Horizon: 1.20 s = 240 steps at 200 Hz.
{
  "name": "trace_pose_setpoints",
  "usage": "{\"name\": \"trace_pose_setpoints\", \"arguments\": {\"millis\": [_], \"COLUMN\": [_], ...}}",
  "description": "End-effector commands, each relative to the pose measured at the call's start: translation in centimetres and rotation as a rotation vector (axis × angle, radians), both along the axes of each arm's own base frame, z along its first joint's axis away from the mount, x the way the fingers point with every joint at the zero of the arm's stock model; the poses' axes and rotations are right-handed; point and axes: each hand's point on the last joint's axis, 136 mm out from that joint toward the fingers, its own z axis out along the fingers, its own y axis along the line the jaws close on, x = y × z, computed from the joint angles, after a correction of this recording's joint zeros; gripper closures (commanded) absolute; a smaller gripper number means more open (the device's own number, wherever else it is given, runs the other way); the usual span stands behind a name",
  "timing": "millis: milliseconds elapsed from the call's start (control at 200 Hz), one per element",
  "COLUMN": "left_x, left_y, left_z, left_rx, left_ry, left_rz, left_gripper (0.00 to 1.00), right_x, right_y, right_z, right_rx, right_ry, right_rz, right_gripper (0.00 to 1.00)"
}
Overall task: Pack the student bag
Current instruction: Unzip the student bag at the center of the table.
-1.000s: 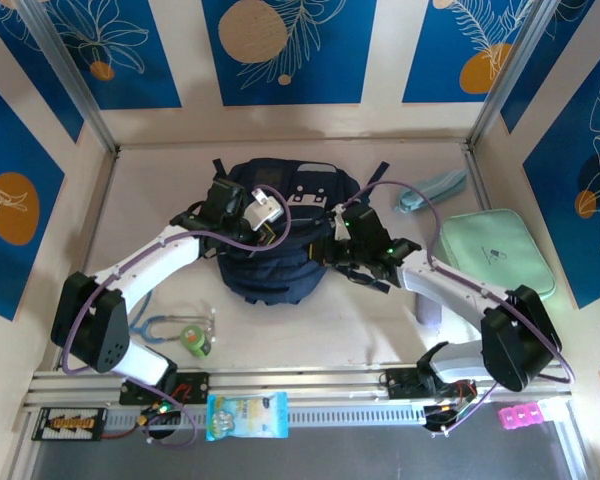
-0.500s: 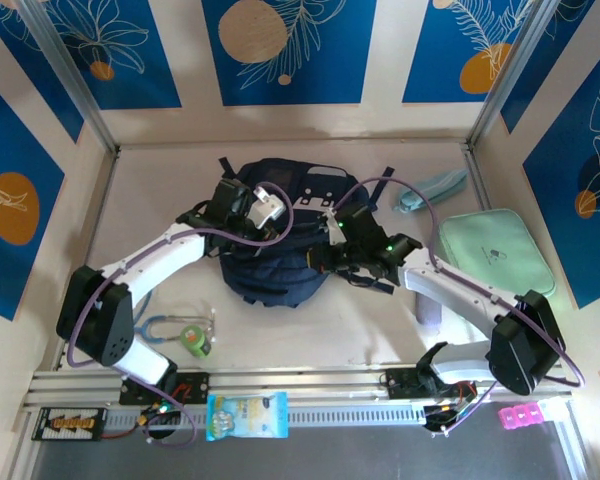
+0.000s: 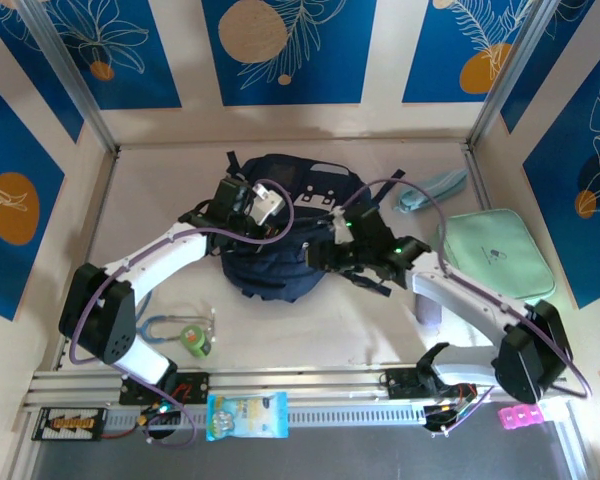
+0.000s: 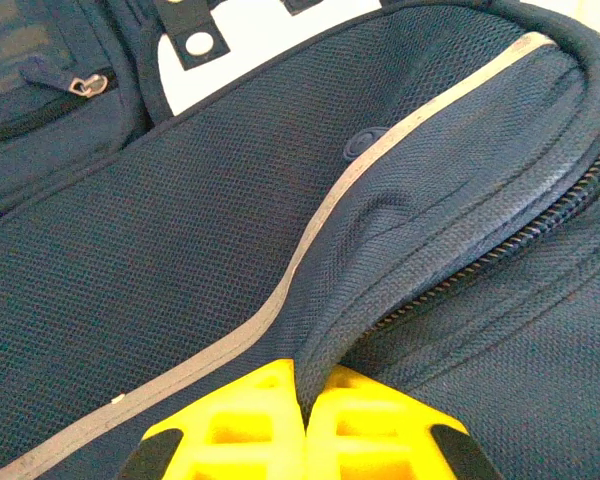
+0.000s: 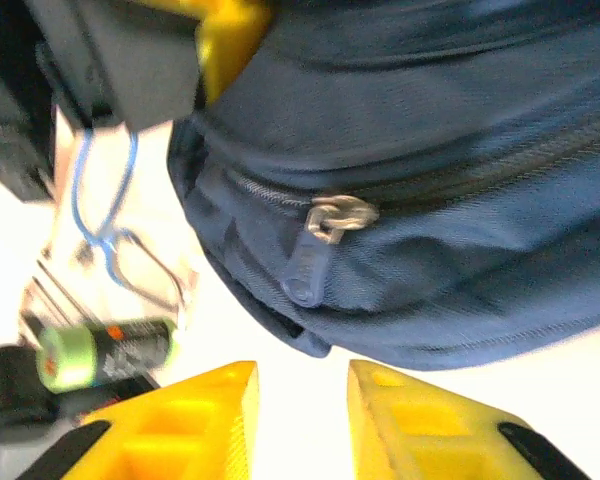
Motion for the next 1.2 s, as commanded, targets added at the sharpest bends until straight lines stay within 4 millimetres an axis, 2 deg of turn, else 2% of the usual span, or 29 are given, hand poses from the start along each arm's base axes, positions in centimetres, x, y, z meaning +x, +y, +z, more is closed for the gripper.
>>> {"name": "trace_pose_setpoints", "arguments": {"millis": [0, 55, 110, 280, 390, 615, 830, 935, 1110, 1195], "left_x": [1.0, 0.5, 0.2, -0.6, -1.2, -1.4, -1.6, -1.6, -1.5, -1.6], "left_y": [1.3, 1.1, 1.1, 0.7, 0.3, 0.5, 0.4, 0.4, 0.4, 0.3], "left_z": [2.0, 2.2, 2.4, 3.0, 3.2, 3.5, 3.5, 3.4, 3.3, 3.3], "left_rx": [0.001, -0.005, -0.014, -0.043, -0.062, -0.069, -0.073, -0.067, -0.063, -0.065], "left_ry": [-0.106, -0.121, -0.136, -0.178, -0.194, -0.261, -0.264, -0.259, -0.255, -0.255], "left_rz": [0.045, 0.017, 0.003, -0.05, -0.09, -0.103, -0.121, -0.118, -0.121, -0.13], "left_gripper": [1.0, 1.0, 1.0, 1.0, 1.0, 1.0, 1.0, 1.0, 1.0, 1.0], "right_x": [1.1, 2.1, 2.9, 5.2, 6.6, 9.0, 9.9, 9.5, 8.7, 9.0], "right_y": [-2.1, -3.2, -3.9, -4.8, -4.1, -2.1, -0.6, -0.2, -0.9, -0.1], "right_z": [1.8, 2.0, 2.0, 1.4, 1.0, 1.4, 0.3, -0.6, -1.8, -1.7], "right_rx": [0.168, 0.239, 0.293, 0.377, 0.418, 0.481, 0.516, 0.494, 0.452, 0.466], "right_ry": [0.067, 0.115, 0.175, 0.321, 0.393, 0.441, 0.524, 0.585, 0.634, 0.66], "right_rz": [-0.134, -0.22, -0.298, -0.447, -0.458, -0.42, -0.409, -0.419, -0.486, -0.467], "right_gripper": [0.62, 0.54, 0.5, 0.42, 0.4, 0.39, 0.36, 0.36, 0.33, 0.32]}}
